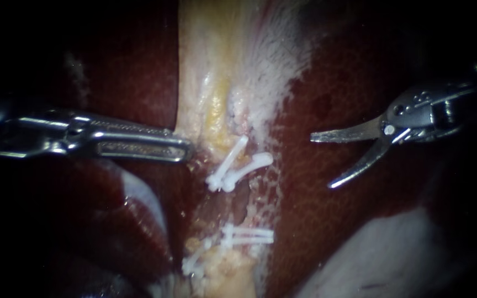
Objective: Go back from the cut right tube
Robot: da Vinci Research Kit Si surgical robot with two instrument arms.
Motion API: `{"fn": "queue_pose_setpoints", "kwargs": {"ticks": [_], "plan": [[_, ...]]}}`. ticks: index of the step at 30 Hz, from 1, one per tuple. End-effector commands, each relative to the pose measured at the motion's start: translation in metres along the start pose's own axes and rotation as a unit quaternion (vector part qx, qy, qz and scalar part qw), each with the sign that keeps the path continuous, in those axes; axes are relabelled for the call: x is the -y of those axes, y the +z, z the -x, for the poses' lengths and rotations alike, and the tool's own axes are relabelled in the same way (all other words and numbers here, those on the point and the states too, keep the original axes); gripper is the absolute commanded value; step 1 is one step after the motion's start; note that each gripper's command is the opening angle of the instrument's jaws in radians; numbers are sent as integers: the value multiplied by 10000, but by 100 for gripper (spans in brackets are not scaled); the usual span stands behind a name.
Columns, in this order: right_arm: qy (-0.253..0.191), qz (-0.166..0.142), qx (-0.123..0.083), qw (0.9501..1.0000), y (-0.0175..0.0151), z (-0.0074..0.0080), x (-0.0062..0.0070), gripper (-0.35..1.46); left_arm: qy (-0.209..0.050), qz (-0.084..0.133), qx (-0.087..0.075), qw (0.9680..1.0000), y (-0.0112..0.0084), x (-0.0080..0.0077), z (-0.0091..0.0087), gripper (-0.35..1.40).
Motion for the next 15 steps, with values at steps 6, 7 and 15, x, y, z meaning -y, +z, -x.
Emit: {"fn": "queue_pose_setpoints", "kwargs": {"ticks": [6, 7, 15], "plan": [[3, 3, 1, 10000, 0, 0, 0, 141, 2, -15, -19, 10000, 0, 0, 0, -35], [4, 4, 1, 10000, 0, 0, 0, 141, 3, -17, -19, 10000, 0, 0, 0, -35], [-24, 7, 0, 10000, 0, 0, 0, 141, 4, -18, -19, 10000, 0, 0, 0, -35]]}}
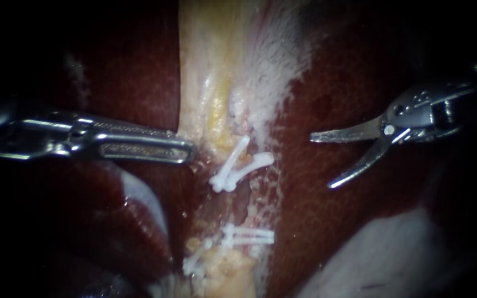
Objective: Go back from the cut right tube
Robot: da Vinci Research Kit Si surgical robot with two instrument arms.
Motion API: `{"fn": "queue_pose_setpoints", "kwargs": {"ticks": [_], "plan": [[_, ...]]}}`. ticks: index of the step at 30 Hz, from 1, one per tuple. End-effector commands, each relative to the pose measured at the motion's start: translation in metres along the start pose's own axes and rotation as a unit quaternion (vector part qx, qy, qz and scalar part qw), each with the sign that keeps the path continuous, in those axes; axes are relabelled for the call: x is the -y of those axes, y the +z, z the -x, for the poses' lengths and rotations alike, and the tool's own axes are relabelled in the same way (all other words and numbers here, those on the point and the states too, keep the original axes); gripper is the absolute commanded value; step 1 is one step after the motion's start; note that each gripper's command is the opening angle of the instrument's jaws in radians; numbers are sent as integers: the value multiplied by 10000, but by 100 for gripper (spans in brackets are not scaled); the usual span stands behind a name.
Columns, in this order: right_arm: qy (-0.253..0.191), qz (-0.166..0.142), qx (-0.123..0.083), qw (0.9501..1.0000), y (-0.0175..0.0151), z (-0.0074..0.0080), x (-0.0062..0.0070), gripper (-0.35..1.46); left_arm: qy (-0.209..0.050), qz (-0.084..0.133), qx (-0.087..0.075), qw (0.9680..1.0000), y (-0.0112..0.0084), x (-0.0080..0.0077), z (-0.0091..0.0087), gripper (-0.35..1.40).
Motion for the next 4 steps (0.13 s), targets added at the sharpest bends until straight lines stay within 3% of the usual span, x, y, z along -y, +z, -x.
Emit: {"fn": "queue_pose_setpoints", "kwargs": {"ticks": [1, 4], "plan": [[-4, 1, 0, 10000, 0, 0, 0, 141, 1, -2, 0, 10000, 0, 0, 0, -35], [-3, 2, 1, 10000, 0, 0, 0, 143, 1, -3, 0, 10000, 0, 0, 0, -35]]}}
